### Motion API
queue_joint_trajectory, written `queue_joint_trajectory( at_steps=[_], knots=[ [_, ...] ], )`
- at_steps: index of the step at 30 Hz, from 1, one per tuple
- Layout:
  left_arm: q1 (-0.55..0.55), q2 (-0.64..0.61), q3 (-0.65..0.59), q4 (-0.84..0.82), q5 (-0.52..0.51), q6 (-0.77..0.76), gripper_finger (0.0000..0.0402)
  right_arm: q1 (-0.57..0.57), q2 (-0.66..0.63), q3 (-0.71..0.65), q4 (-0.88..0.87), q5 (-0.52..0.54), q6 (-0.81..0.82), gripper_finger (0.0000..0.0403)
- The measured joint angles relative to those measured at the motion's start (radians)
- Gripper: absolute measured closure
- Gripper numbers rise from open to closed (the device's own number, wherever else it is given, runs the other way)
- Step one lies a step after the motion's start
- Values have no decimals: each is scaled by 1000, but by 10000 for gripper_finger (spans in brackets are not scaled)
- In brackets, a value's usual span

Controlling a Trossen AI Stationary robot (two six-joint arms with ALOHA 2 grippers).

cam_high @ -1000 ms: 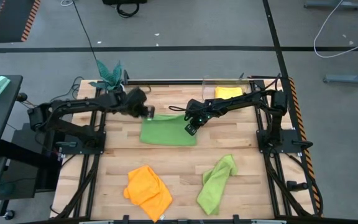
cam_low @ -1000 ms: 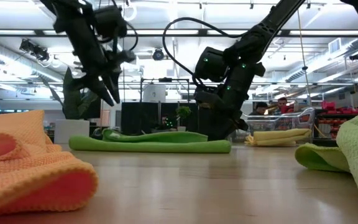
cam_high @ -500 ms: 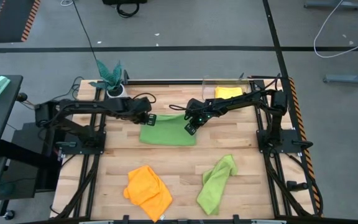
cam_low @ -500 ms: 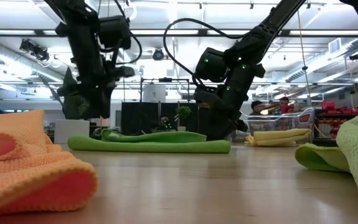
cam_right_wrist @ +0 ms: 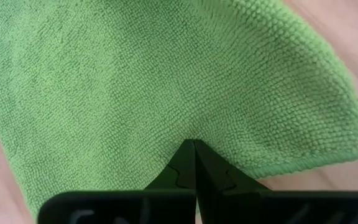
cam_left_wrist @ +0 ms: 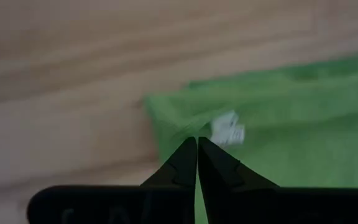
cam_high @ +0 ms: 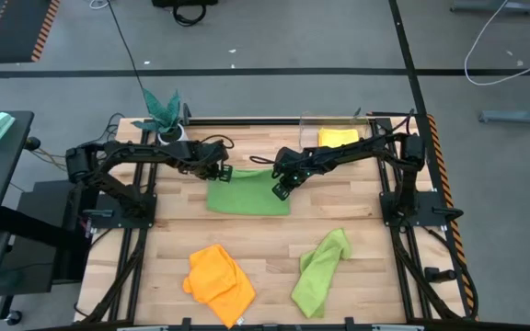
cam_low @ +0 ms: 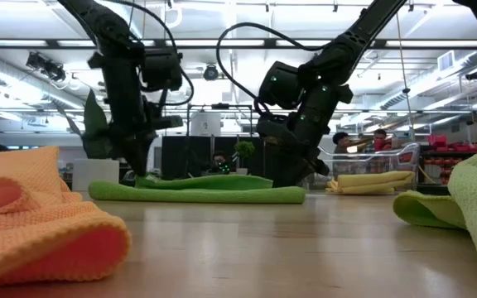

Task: Fold microfiber towels
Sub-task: Fold the green towel

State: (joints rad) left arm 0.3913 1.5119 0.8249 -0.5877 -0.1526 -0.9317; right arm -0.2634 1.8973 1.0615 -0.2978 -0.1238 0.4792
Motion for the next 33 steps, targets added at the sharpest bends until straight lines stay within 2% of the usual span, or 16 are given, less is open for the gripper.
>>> queue_joint_trajectory(
  at_steps=[9,17,21,27,33],
  knots=[
    [76,63,0,98,0,77,395,31,1,0,5,-5,42,403],
    [147,68,0,166,-12,112,375,53,1,0,2,-8,78,402],
    [169,68,0,187,-9,138,383,60,1,0,0,-12,94,402],
    [126,10,0,184,96,134,395,31,0,1,-24,-31,94,402],
    [16,-103,0,156,93,49,376,-21,-37,-4,-60,-9,90,402]
  ],
)
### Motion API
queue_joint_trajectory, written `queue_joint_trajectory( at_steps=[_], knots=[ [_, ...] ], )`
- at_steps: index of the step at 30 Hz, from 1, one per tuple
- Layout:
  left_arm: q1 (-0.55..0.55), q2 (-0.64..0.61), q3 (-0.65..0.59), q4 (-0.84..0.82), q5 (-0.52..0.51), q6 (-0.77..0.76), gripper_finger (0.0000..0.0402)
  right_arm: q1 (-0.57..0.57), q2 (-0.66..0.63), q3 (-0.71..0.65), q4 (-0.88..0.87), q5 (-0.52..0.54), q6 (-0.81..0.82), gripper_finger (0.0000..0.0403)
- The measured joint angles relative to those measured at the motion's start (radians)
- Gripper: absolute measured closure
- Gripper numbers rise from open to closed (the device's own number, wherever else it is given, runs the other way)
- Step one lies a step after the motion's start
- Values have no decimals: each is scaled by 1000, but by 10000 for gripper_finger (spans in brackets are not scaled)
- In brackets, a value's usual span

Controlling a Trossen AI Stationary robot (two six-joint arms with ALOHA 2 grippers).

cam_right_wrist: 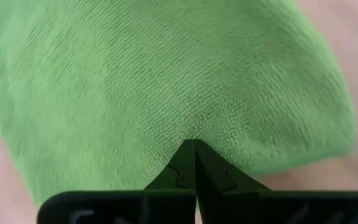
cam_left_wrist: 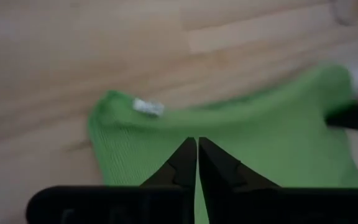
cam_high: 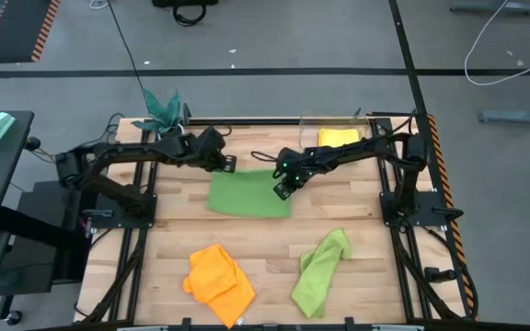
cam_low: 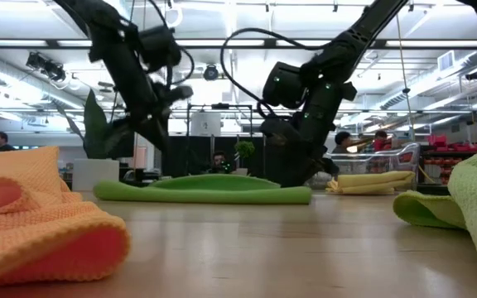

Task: Fold microfiber towels
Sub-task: Fold the green towel

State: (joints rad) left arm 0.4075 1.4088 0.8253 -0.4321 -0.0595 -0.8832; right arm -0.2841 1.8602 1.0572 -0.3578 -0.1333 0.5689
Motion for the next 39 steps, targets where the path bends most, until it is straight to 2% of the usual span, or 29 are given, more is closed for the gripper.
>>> queue_joint_trajectory(
  at_steps=[8,13,17,23,32,39],
  knots=[
    [-211,-6,0,-61,-4,-159,395,-25,-75,-7,-179,21,-17,401],
    [-308,29,0,-69,-143,-268,385,15,-122,-27,-208,49,-21,401],
    [-323,74,0,-80,-150,-296,380,57,-172,-27,-182,63,7,401],
    [-328,139,0,-68,-150,-314,396,146,-200,-24,-101,47,22,401],
    [-349,147,0,-73,-136,-344,373,174,-136,-29,-92,24,42,402],
    [-417,149,0,-75,-134,-397,392,203,-104,-37,-94,12,58,402]
  ],
)
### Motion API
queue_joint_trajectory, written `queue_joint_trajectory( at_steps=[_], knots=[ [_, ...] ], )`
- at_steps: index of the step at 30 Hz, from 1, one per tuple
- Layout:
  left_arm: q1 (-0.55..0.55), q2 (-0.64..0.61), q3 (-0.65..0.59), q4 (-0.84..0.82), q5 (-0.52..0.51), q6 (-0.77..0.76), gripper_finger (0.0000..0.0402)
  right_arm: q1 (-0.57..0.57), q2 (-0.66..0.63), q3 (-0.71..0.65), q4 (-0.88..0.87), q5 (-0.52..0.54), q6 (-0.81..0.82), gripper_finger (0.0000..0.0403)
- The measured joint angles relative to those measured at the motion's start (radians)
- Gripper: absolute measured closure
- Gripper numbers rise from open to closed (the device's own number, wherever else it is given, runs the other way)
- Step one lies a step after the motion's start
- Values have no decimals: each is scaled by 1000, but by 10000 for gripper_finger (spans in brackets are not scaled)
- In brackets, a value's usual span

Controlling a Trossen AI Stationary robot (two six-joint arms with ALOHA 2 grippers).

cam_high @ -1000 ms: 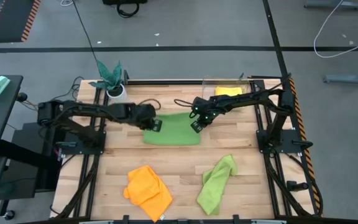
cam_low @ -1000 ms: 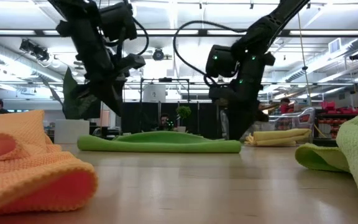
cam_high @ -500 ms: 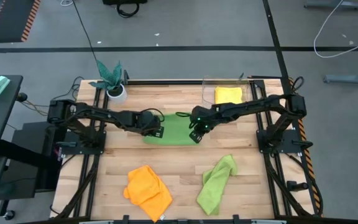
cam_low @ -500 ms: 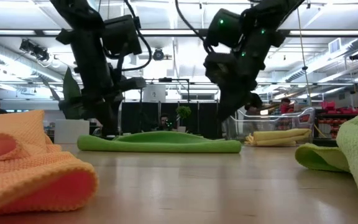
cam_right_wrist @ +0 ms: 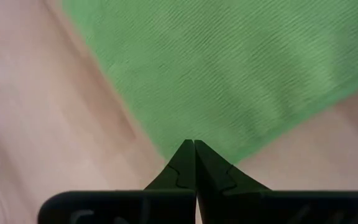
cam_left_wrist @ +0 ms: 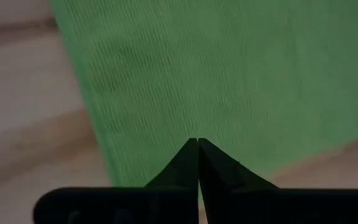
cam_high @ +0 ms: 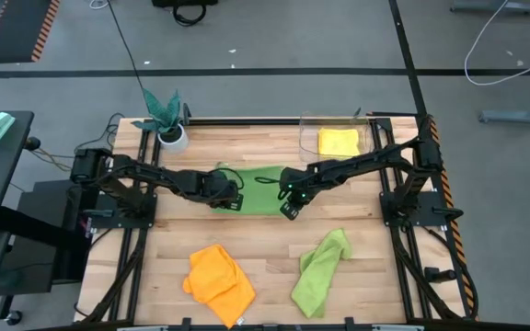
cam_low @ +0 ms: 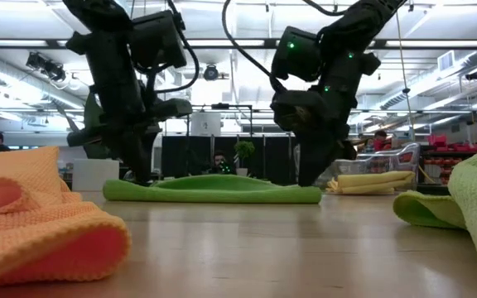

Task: Fold microfiber towels
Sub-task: Fold the green towel

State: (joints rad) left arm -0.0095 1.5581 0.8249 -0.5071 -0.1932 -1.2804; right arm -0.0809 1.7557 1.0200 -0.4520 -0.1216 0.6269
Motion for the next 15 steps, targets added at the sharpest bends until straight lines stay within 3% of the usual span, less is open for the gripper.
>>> queue_joint_trajectory(
  at_steps=[10,15],
  knots=[
    [-98,15,0,-68,1,-107,378,67,-3,-84,11,0,76,402],
    [-160,48,0,-57,7,-152,390,118,-33,-146,29,14,118,402]
  ],
)
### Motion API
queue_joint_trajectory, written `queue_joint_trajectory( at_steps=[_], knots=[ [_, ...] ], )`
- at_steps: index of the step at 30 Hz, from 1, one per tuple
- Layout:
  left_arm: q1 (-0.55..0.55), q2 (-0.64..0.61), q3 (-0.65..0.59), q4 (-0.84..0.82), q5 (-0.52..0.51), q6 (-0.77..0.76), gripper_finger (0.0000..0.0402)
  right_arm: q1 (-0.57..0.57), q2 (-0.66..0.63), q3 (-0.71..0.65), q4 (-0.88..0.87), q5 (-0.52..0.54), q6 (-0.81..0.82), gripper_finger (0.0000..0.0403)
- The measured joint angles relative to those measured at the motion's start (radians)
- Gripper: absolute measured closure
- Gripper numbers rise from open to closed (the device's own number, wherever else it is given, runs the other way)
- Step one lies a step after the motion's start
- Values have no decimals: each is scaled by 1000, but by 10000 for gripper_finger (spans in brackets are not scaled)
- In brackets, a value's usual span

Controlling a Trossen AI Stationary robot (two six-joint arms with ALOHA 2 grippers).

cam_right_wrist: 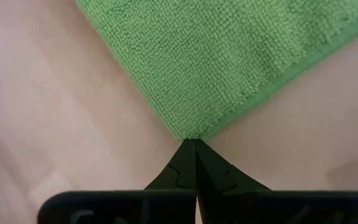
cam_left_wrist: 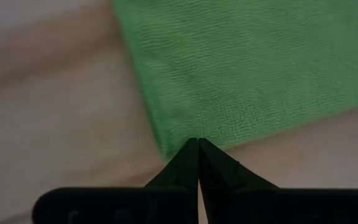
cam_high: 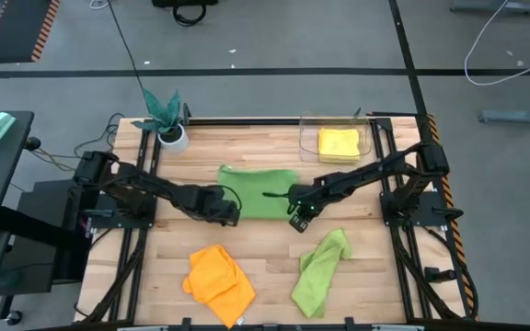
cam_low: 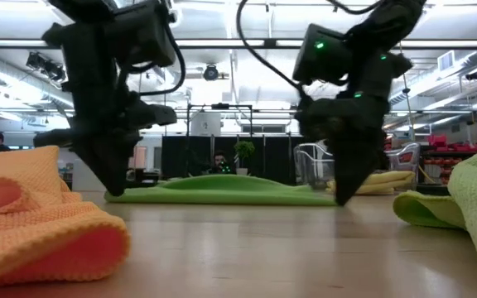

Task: Fold microfiber towels
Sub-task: Fold the green towel

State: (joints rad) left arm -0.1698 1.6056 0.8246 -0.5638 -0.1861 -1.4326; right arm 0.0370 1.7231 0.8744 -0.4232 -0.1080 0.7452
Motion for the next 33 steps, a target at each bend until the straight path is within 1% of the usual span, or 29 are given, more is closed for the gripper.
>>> queue_joint_trajectory(
  at_steps=[4,7,10,13,16,18,22,24,29,33],
  knots=[
    [-46,-2,0,9,-1,-38,396,35,-57,-24,-63,-20,36,402],
    [-74,-20,0,15,-5,-74,387,55,-111,-22,-79,5,57,402],
    [-105,-41,0,21,-55,-111,381,73,-159,-22,-102,46,69,402],
    [-122,-66,17,34,-120,-132,390,75,-204,-22,-100,64,92,402],
    [-116,-91,48,23,-172,-116,396,62,-229,-22,-128,100,99,400],
    [-98,-107,65,-1,-206,-80,391,40,-244,-21,-125,114,101,396],
    [-47,-118,80,-19,-223,6,369,-14,-264,-20,-109,97,98,381],
    [-21,-118,80,-32,-224,26,361,-37,-277,-20,-106,82,93,372],
    [13,-121,77,-202,-224,-15,356,-88,-325,-52,-99,56,92,342],
    [16,-133,76,-361,-224,-65,367,-110,-401,-151,-62,13,125,319]
  ],
)
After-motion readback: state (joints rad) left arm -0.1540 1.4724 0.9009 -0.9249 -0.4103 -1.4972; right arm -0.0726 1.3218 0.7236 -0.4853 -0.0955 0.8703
